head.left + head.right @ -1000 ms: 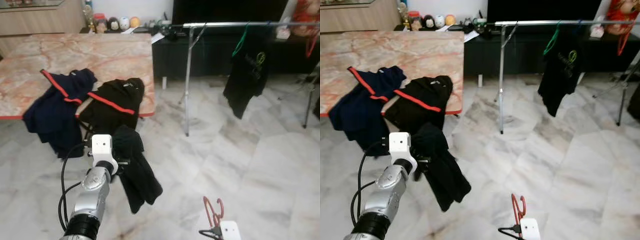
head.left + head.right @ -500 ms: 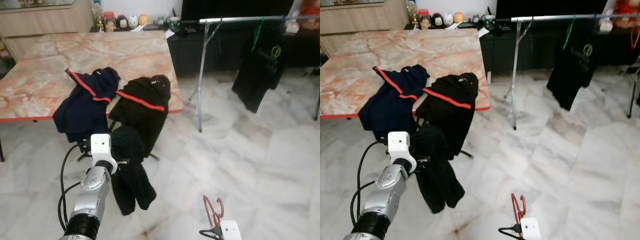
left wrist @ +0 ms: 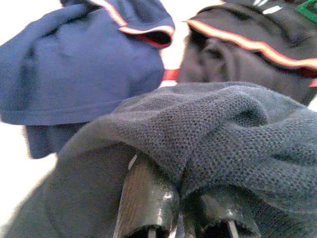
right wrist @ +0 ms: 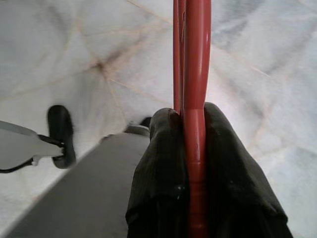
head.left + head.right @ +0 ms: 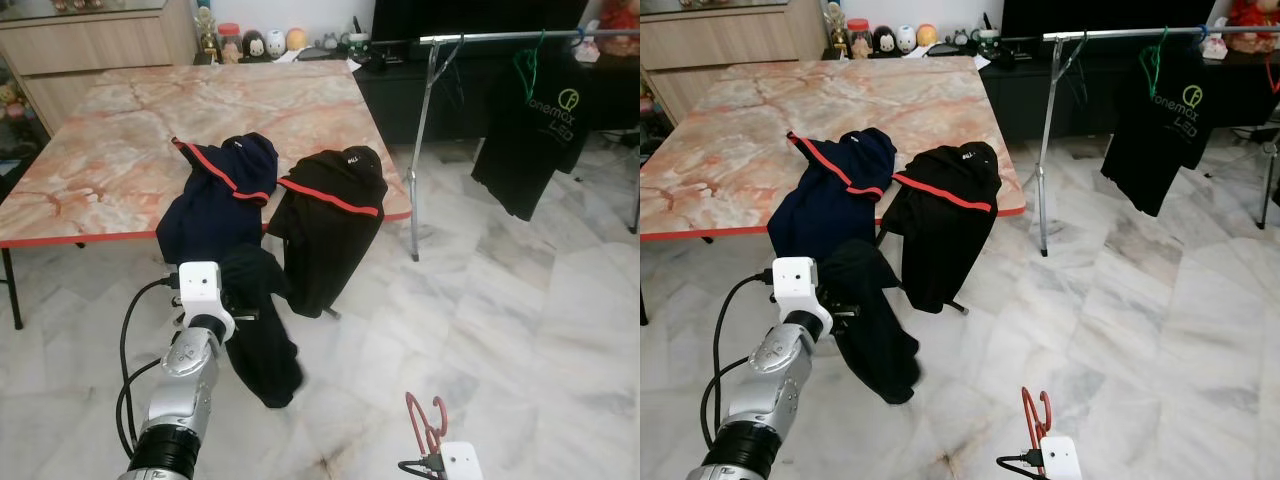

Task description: Hang hanger

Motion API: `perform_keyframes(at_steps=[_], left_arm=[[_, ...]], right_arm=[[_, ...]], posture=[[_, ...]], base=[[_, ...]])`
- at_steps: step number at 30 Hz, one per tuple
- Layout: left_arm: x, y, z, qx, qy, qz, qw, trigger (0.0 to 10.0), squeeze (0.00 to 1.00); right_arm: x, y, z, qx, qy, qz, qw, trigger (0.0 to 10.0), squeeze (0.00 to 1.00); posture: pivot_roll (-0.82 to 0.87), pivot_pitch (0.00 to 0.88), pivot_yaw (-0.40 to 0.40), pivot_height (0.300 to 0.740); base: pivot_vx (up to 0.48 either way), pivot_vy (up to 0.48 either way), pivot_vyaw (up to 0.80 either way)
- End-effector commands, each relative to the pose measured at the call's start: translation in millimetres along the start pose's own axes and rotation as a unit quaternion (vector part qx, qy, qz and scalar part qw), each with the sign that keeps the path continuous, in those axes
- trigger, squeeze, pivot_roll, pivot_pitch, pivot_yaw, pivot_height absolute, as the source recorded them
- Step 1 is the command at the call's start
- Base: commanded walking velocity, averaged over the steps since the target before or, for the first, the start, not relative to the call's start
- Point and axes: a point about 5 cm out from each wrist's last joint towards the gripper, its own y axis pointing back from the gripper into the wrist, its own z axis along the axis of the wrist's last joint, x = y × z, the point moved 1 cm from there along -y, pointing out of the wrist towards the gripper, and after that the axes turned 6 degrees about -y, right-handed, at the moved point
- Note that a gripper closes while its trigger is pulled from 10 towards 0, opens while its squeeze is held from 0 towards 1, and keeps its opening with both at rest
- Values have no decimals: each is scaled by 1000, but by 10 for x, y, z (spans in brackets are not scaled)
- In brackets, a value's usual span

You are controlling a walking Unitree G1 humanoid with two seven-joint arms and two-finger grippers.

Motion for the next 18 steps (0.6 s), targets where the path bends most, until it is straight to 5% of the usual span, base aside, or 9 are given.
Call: perform_keyframes(at_steps=[1,9,18], left_arm=[[-26,-39,166,-33,-1,-8,999,10000,0],[-6,-36,239,-48,-6,3,999,10000,0],[74,-71,848,-166,-31,37,985,10000,0]], right_arm=[[-19,2,-9,2,-3,-3,1000,10000,0],[-25,3,-10,2,-3,-3,1000,10000,0],[-25,4,-14,2,-1,-2,1000,10000,0]], posture=[[-83,0,-13,740],[-85,0,-13,740],[-82,0,-12,740]], base=[[0,0,0],[0,0,0],[0,0,0]])
